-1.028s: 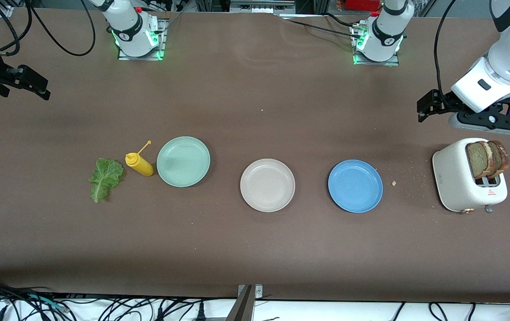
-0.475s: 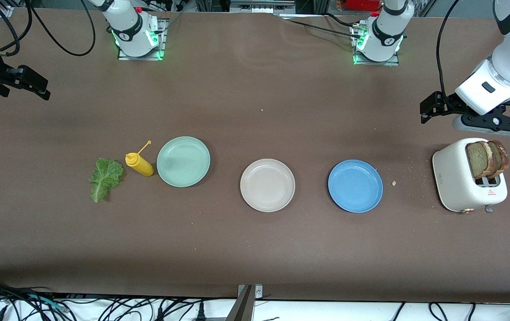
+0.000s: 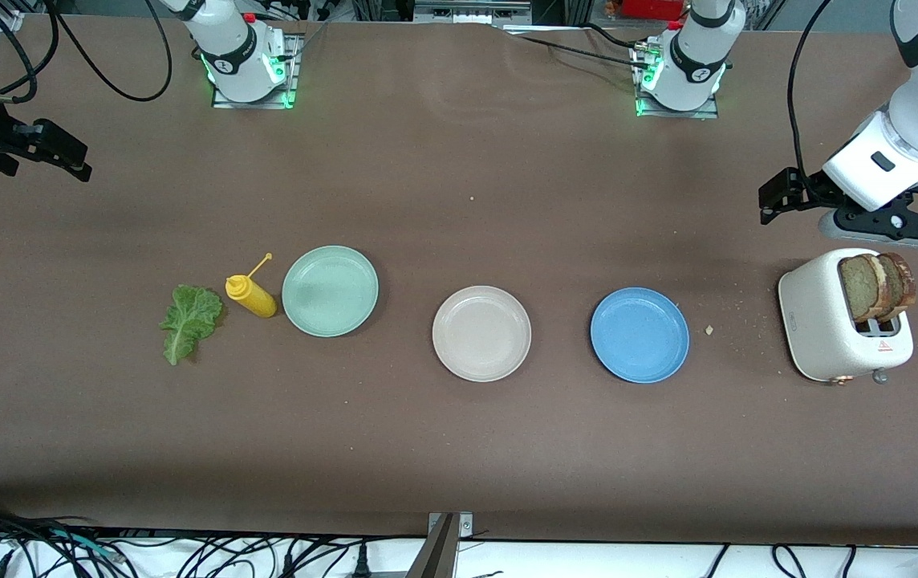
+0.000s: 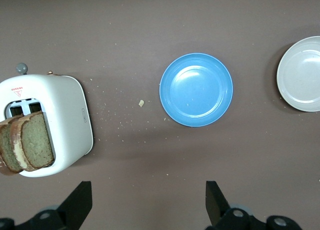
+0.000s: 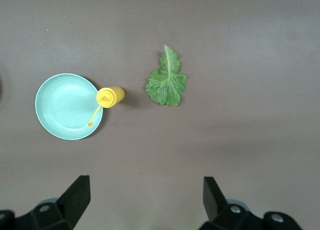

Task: Make sandwich in beige plate with both arms
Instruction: 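Move the left gripper down to the bread slice in the toaster, then grasp the bread slice with the left gripper and lift it out, then carry the bread slice with the left gripper over the beige plate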

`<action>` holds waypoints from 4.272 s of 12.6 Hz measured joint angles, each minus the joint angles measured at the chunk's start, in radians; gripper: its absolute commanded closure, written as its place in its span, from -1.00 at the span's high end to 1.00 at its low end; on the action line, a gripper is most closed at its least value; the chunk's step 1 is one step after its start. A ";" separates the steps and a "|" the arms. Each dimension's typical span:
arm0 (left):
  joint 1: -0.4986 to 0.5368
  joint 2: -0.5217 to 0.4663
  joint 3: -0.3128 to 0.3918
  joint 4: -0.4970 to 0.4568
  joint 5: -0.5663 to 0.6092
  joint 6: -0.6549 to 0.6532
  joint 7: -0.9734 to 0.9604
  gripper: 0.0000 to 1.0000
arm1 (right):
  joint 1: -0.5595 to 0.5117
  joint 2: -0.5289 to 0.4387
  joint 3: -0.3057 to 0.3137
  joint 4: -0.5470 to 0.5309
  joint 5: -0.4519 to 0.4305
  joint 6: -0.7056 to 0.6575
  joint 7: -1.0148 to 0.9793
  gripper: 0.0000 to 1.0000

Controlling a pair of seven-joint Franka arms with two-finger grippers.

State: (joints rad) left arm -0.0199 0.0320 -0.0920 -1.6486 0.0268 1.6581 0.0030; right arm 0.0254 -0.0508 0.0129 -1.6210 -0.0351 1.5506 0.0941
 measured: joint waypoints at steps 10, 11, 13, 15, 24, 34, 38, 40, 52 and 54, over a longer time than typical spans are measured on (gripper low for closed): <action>0.179 0.109 0.013 0.002 0.057 0.100 0.005 1.00 | 0.001 0.006 0.000 0.000 0.000 0.001 0.000 1.00; 0.211 0.128 0.013 0.002 0.057 0.115 0.022 1.00 | 0.001 0.006 0.001 0.000 0.000 0.001 0.000 1.00; 0.276 0.171 0.014 0.002 0.057 0.153 0.085 1.00 | 0.001 0.006 0.001 0.000 0.000 0.001 0.000 1.00; 0.312 0.214 0.014 0.000 0.057 0.180 0.106 1.00 | 0.002 0.006 0.001 0.000 0.000 0.001 0.000 1.00; 0.354 0.253 0.013 -0.137 0.120 0.282 0.111 0.01 | 0.002 0.007 0.001 0.000 0.000 0.001 0.000 1.00; 0.354 0.252 0.000 -0.157 0.177 0.279 0.116 -1.00 | 0.002 0.007 0.001 0.000 0.000 0.001 0.000 1.00; 0.358 0.229 0.000 -0.121 0.177 0.256 0.164 -1.00 | 0.002 0.007 0.001 0.000 0.000 0.001 0.000 1.00; 0.357 0.207 -0.002 -0.044 0.177 0.163 0.206 -1.00 | 0.002 0.007 0.001 0.000 0.000 0.001 0.000 1.00; 0.289 0.294 -0.216 0.131 -0.196 -0.088 0.226 -1.00 | 0.002 0.011 0.001 0.000 0.000 0.001 0.000 1.00; 0.268 0.353 -0.217 0.131 -0.338 -0.086 0.213 -1.00 | 0.002 0.015 0.001 0.000 0.000 0.001 0.000 1.00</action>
State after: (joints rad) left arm 0.2482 0.3853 -0.3086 -1.5173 -0.3113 1.5722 0.2164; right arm 0.0273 -0.0362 0.0138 -1.6210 -0.0351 1.5516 0.0941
